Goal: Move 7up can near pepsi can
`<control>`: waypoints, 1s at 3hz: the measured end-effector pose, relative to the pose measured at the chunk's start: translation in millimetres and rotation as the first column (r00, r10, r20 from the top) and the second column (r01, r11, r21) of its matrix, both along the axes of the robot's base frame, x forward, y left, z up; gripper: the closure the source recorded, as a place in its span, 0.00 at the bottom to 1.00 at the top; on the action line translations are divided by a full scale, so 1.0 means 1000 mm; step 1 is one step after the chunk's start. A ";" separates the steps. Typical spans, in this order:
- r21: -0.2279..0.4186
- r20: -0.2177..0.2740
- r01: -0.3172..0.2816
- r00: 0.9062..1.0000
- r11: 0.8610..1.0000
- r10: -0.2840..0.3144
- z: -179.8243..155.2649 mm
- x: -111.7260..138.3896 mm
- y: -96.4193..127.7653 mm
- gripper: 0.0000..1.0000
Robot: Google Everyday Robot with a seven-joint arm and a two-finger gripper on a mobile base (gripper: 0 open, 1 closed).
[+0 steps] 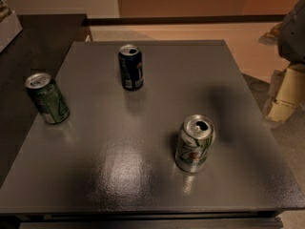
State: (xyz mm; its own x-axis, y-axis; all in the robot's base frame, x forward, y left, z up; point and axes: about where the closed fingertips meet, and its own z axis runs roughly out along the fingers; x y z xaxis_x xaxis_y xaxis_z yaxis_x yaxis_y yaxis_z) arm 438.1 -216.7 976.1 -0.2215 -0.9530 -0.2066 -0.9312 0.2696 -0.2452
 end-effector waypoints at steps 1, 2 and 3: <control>0.000 0.000 0.000 1.000 1.000 0.000 0.000 0.000 0.000 0.00; 0.008 -0.003 -0.034 0.999 0.999 0.034 -0.005 -0.003 0.009 0.00; 0.053 -0.016 -0.121 0.992 0.991 0.122 -0.021 -0.014 0.030 0.00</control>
Offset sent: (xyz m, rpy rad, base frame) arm -0.0071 0.0196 -0.0178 0.0189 0.0310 0.0805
